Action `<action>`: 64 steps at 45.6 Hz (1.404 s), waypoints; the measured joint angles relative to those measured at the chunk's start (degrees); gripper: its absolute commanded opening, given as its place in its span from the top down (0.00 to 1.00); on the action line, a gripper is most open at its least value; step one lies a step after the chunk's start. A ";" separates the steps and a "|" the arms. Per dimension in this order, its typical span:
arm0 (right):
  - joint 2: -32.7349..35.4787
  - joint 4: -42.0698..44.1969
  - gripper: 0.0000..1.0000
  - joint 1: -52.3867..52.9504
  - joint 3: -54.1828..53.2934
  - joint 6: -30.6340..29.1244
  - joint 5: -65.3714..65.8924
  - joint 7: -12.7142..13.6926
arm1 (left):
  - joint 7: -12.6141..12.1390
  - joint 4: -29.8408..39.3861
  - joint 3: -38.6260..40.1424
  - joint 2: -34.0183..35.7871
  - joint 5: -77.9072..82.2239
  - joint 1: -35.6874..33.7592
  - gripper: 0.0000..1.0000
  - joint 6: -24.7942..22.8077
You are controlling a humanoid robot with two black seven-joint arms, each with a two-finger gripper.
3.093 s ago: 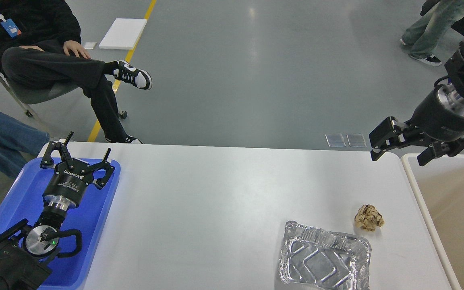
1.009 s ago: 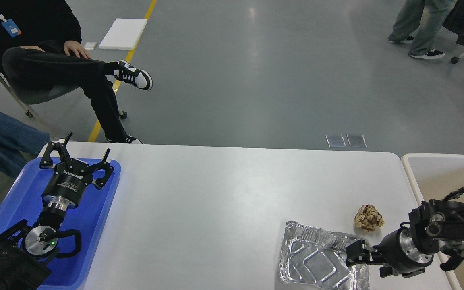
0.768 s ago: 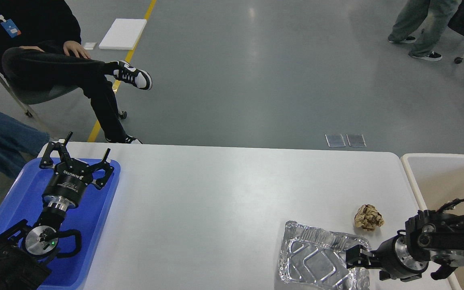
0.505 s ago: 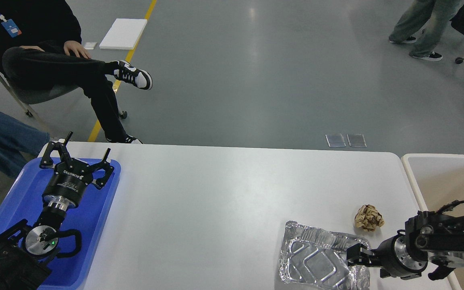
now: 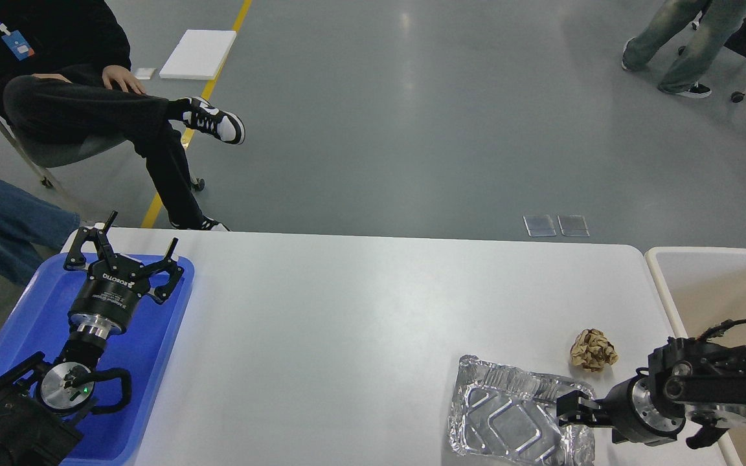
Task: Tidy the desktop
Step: 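Close the right gripper on the foil tray's edge, then lift the foil tray and carry it toward the white bin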
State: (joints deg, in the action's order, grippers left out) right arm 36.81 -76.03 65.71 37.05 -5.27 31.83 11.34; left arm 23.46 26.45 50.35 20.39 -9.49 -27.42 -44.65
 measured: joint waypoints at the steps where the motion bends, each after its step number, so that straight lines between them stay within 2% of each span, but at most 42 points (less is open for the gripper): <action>1: -0.07 -0.10 1.00 0.00 0.30 -0.09 0.12 0.02 | 0.00 0.00 0.00 0.00 0.00 0.00 0.01 0.00; 13: -1.04 -1.22 1.00 -0.12 1.74 -3.50 0.72 0.19 | -0.07 0.00 0.00 0.00 0.00 0.00 0.01 0.00; 37: -1.05 -1.68 1.00 0.91 1.28 -3.43 -1.69 0.42 | -0.07 0.00 0.02 0.00 0.00 0.00 0.01 0.00; 49: 2.34 -5.28 1.00 5.16 1.30 -4.45 -2.02 0.43 | -0.07 0.00 0.02 0.00 0.00 -0.01 0.01 0.00; 64: 9.19 -11.88 1.00 21.45 5.10 -15.34 -2.18 0.42 | -0.07 0.00 0.01 0.00 0.00 -0.01 0.01 0.00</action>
State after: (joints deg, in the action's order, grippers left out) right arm 46.00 -87.91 87.16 42.14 -20.61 29.64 11.76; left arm 23.39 26.46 50.37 20.39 -9.49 -27.43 -44.65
